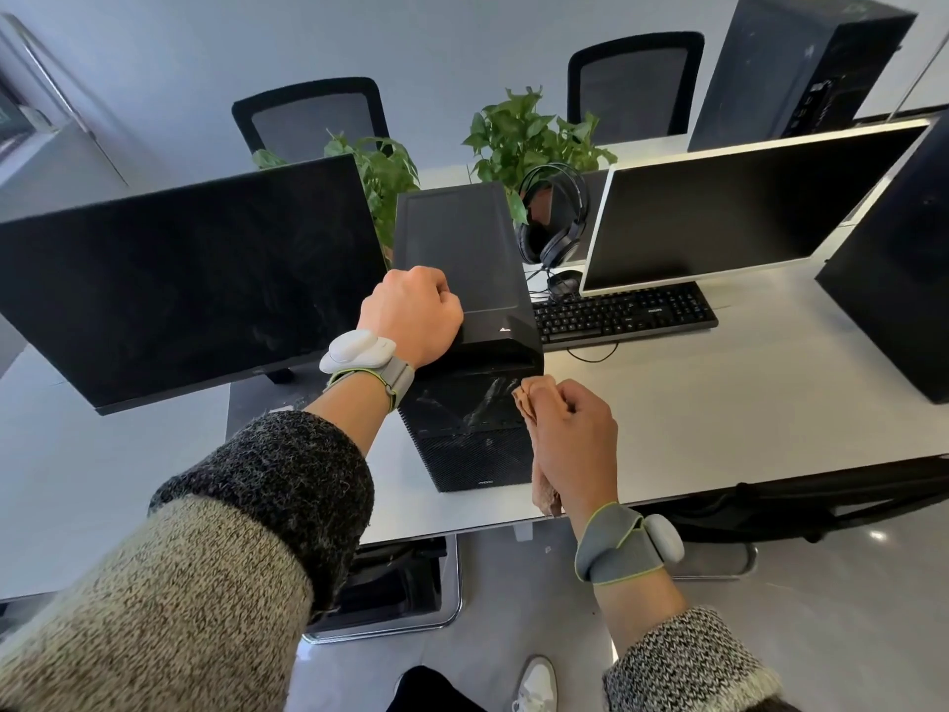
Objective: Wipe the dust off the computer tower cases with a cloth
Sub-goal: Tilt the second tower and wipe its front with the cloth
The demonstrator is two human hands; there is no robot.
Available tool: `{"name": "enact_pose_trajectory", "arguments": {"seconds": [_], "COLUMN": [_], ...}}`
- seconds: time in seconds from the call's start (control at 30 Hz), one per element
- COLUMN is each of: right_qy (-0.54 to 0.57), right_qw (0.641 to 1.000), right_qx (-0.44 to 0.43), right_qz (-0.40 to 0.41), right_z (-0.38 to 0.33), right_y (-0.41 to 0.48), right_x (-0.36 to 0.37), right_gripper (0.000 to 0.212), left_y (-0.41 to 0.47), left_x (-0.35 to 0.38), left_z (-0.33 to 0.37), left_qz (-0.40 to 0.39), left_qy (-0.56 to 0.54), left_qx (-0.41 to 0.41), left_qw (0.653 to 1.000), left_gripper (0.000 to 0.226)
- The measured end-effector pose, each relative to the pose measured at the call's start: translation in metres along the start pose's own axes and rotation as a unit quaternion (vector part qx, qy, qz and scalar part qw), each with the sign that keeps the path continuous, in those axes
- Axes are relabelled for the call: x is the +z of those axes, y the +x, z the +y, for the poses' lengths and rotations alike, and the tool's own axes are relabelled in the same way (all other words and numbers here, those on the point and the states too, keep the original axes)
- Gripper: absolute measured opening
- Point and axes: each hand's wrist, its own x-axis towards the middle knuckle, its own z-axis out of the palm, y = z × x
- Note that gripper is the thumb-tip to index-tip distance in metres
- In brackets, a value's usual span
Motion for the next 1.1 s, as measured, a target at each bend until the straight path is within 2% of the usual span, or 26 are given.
{"name": "enact_pose_trajectory", "arguments": {"seconds": [0.13, 0.33, 0.53, 0.67, 0.83, 1.0, 1.1], "right_qy": [0.008, -0.014, 0.030, 0.070, 0.089, 0.072, 0.080], "right_qw": [1.000, 0.998, 0.999, 0.997, 0.991, 0.995, 0.994], "right_qx": [-0.014, 0.054, -0.035, 0.020, 0.077, -0.030, -0.026], "right_qz": [0.010, -0.011, 0.008, -0.038, -0.061, -0.059, -0.068], "right_z": [-0.003, 0.017, -0.010, 0.002, 0.010, -0.011, -0.011], "right_y": [0.000, -0.001, -0.010, -0.021, -0.014, -0.016, -0.012], "right_x": [0.002, 0.004, 0.001, 0.007, 0.007, 0.002, 0.006], "right_gripper": [0.043, 0.044, 0.035, 0.025, 0.027, 0.038, 0.037], "left_y": [0.000, 0.000, 0.001, 0.001, 0.003, 0.002, 0.002], "left_x": [0.000, 0.000, 0.000, 0.000, 0.001, 0.001, 0.000], "left_z": [0.000, 0.000, 0.001, 0.001, -0.001, 0.000, 0.000], "left_qz": [0.003, 0.006, 0.003, 0.000, 0.004, 0.001, 0.001], "left_qy": [0.000, -0.002, 0.002, 0.002, 0.003, 0.004, 0.001], "left_qx": [-0.001, -0.001, -0.004, -0.004, -0.006, -0.011, -0.010], "left_qw": [1.000, 1.000, 1.000, 1.000, 1.000, 1.000, 1.000], "left_gripper": [0.021, 0.021, 0.021, 0.021, 0.021, 0.021, 0.021]}}
